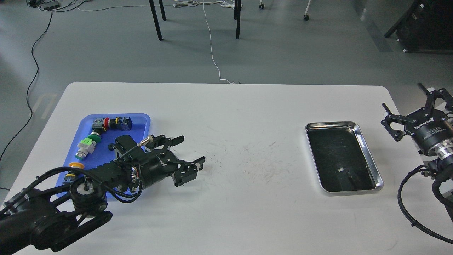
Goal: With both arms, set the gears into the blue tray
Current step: 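Reach the left gripper out to the second black piece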
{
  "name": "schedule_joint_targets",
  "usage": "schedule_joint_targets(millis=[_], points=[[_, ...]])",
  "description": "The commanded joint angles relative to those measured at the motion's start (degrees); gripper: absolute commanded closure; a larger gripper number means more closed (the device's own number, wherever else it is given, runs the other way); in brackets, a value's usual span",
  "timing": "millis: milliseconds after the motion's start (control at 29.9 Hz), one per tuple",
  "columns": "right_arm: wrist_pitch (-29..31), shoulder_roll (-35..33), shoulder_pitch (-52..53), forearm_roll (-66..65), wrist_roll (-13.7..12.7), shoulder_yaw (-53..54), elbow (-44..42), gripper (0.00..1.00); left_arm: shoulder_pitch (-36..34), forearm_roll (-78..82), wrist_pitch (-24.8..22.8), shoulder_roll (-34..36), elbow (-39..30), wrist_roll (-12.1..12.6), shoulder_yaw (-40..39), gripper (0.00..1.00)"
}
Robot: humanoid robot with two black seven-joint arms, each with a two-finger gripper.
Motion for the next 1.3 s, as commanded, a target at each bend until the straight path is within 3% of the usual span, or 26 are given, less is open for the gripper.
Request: schedule_joint_targets(millis=[0,768,869,1002,1102,1269], points=[[-0.01,-0.05,0.13,-0.02,0.00,0.34,0.06,0.06,1.94,0.45,3.02,-3.69,3.81,-0.04,-0.46,0.04],[-0.01,-0.67,-0.05,-0.02,0.00,0.60,0.24,0.06,4.14,0.45,3.46,-10.38,12.60,0.40,-0.38,0.16],[-0.01,-0.75,-0.05,-0.02,0.00,0.69,0.06,0.06,4.14,0.45,3.38,-10.38,12.96,0.40,-0.29,0.24],[-0.01,-0.67,-0.05,-0.11,0.00,0.60,0.06,0.06,4.14,0.45,3.38,-10.20,13.75,0.40,-0.20,0.44],[-0.01,-0.67,-0.05,-0.11,0.00,0.60,0.06,0.06,4.14,0.45,3.38,-10.03,13.92,0.40,-0.11,0.49],[-0.01,-0.75,-0.05,-0.11,0.00,0.60,0.06,0.06,4.23,0.45,3.38,-10.03,13.92,0.40,-0.03,0.72]])
